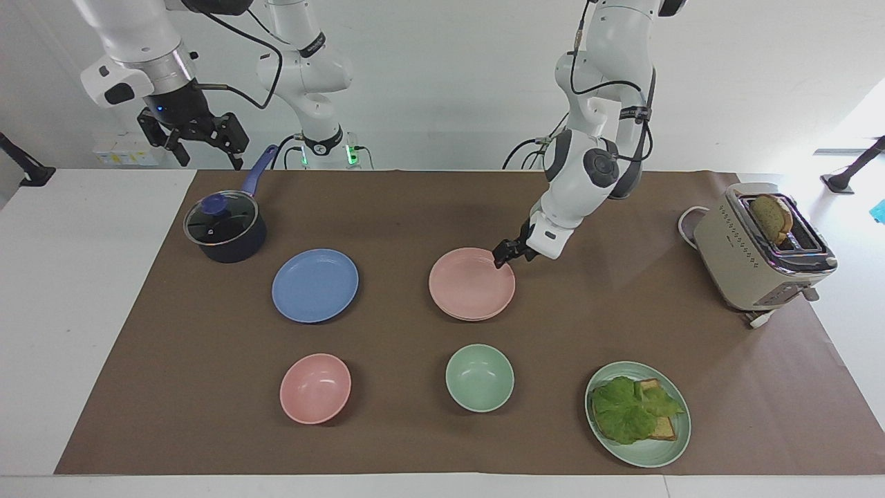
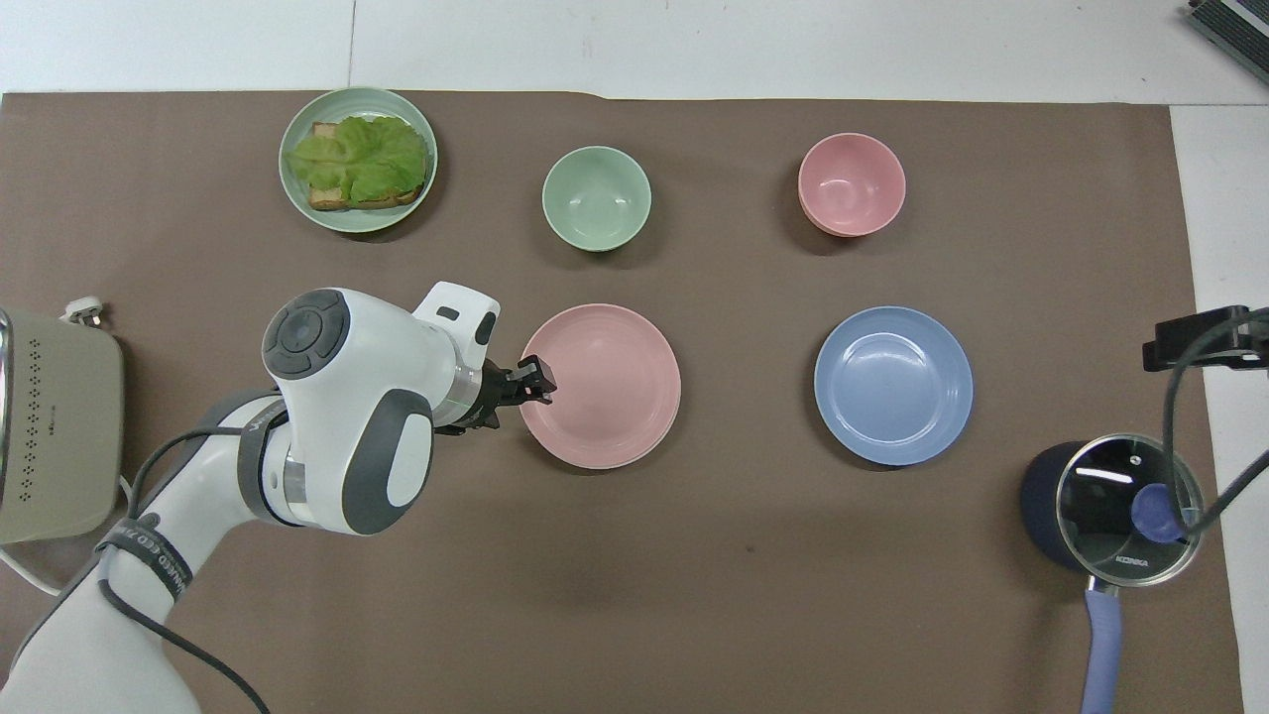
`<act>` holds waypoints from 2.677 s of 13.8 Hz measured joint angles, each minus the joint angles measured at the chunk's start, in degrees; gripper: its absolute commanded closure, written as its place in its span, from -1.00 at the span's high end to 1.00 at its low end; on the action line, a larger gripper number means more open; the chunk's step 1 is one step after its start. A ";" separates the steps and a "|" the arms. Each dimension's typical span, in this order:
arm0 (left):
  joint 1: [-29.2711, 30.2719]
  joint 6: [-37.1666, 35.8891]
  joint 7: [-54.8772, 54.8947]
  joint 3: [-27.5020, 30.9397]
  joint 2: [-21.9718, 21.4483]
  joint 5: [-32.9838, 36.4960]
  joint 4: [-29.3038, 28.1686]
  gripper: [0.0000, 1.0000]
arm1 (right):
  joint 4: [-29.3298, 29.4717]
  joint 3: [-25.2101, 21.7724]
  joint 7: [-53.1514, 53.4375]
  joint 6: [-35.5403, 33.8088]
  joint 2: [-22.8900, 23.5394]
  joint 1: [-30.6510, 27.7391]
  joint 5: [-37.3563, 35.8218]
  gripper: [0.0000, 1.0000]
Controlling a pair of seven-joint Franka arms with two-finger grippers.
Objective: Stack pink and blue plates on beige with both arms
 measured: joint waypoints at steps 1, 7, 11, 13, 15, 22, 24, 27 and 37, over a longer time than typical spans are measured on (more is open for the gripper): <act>0.51 -2.56 0.01 0.22 -0.08 2.51 1.63 1.00 | 0.00 0.00 0.00 0.00 0.00 0.00 0.00 1.00; 9.22 -18.41 5.02 0.81 -1.28 9.96 14.32 1.00 | 0.00 0.00 0.00 0.00 0.00 0.00 0.00 1.00; 14.14 -26.11 8.75 0.95 -1.64 13.75 22.42 1.00 | 0.00 0.00 0.00 0.00 0.00 0.00 0.00 1.00; 15.40 -29.24 10.52 0.99 -1.71 15.84 25.99 1.00 | 0.00 0.00 0.00 0.00 0.00 0.00 0.00 1.00; 16.41 -32.71 12.80 1.13 -1.78 16.47 29.25 1.00 | 0.00 0.00 0.00 0.00 0.00 0.00 0.00 1.00; 20.54 -38.82 23.55 2.99 -2.85 19.87 32.82 1.00 | 0.00 0.00 0.00 0.00 0.00 0.00 0.00 1.00; 21.97 -39.84 25.70 3.12 -3.33 19.88 33.68 1.00 | 0.00 0.00 0.00 0.00 0.00 0.00 0.00 1.00; 22.15 -40.16 26.10 2.92 -3.76 19.89 33.88 1.00 | 0.00 0.00 0.00 0.00 0.00 0.00 0.00 1.00; 22.15 -40.12 26.10 2.21 -5.16 19.89 33.99 1.00 | 0.00 0.00 0.00 0.00 0.00 0.00 0.00 1.00</act>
